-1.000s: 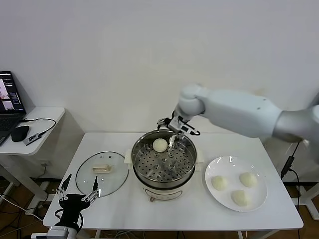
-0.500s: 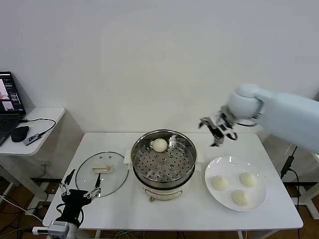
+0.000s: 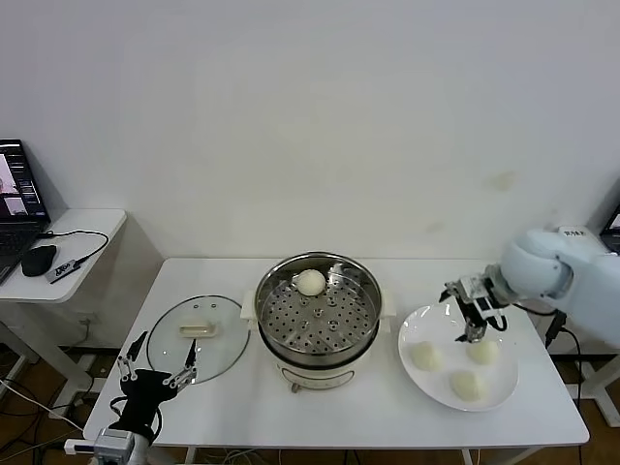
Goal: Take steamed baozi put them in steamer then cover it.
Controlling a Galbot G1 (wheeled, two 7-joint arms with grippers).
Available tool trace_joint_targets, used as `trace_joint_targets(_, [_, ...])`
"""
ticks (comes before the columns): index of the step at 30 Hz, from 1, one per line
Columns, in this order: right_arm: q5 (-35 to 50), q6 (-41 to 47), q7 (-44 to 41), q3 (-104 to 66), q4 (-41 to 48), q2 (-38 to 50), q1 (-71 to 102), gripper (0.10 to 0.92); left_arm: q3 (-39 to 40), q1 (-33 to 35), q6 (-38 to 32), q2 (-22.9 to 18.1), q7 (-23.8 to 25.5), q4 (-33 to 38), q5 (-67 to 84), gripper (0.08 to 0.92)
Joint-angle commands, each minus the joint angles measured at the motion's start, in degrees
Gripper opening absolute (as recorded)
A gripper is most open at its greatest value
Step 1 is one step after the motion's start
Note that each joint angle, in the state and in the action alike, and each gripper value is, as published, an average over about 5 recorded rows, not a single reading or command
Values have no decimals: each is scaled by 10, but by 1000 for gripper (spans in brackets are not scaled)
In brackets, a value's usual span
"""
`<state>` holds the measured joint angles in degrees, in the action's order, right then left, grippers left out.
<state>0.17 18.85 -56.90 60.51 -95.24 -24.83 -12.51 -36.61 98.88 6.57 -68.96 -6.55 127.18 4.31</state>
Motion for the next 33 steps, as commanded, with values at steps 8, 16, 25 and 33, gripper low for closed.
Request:
trace_joint_targets(8, [-42,10,15,-86,78,-56,159,823,-5,1,1,-2,3,-2,-1,823])
trace_joint_targets(16, [-42,6,44,-99,110,-99,174,817,-4,1,0,-8,6,-5,-3,823])
trace_joint_targets(25, [-51,7,47,-104,141,-131,182,805,-7,1,0,-7,7,-8,-4,823])
trace_joint_targets(33, [-58,12,42,-109,147,-134,190,745,-6,0,0,-8,7,-9,-5,823])
